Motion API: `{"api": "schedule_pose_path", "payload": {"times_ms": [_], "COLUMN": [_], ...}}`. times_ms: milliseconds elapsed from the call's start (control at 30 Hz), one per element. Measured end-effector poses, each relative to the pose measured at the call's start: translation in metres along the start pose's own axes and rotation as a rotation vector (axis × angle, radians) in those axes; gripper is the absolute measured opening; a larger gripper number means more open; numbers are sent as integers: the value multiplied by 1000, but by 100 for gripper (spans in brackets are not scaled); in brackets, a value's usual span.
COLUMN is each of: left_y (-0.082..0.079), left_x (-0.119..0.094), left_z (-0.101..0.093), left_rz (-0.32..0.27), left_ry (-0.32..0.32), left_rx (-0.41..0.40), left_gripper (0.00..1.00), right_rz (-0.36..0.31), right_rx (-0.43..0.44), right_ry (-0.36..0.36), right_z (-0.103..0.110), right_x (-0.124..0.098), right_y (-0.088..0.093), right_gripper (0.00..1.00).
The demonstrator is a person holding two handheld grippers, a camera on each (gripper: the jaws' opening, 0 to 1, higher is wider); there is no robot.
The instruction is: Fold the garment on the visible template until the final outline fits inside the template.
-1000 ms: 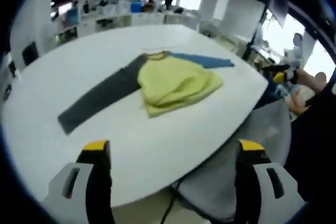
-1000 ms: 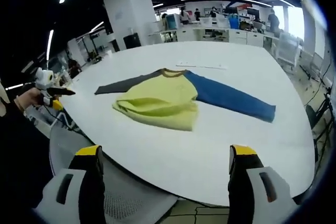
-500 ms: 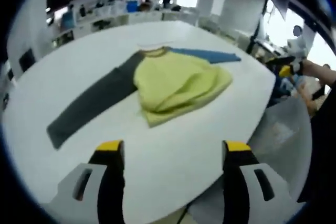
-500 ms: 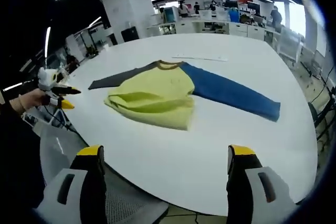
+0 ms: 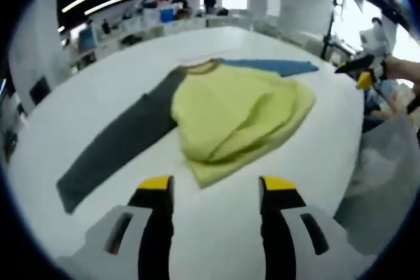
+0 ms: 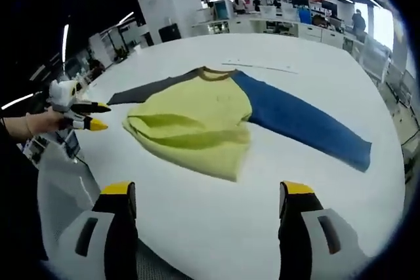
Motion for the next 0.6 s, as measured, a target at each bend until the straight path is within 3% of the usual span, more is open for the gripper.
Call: {"api": "schedule_pose_path", "payload": {"times_ms": [233, 333, 500, 600], "left_y": [-1, 3, 4, 1], "left_x": [20, 29, 38, 41], "left_z": [1, 2, 1, 1], "left_rz": [-14, -10, -16, -27], "left_ry": [-26, -64, -96, -131], "left_rx": [-21, 33, 29, 67], "left_gripper": [40, 36, 31, 26], "right_rz": [-7, -1, 4, -7], "right_rx": [8, 9, 12, 10], "right_ry": [-8, -13, -10, -5], "right_z": [-9, -12, -17, -23], "right_x": [13, 18, 25, 33], "right_y": [-8, -9, -11, -15], "right_gripper": [89, 88, 86, 81]}}
Point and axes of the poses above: the point that each gripper's makers call its tool centre point, and the gripper's own axes: x roughly forward along the fingers, z roughly to its left, y roughly out of its underside, the point moved 6 cm from there along -x, roughly backward along the fingers, and after that the axes turned 6 degrees about -y, right-handed, at the moved point
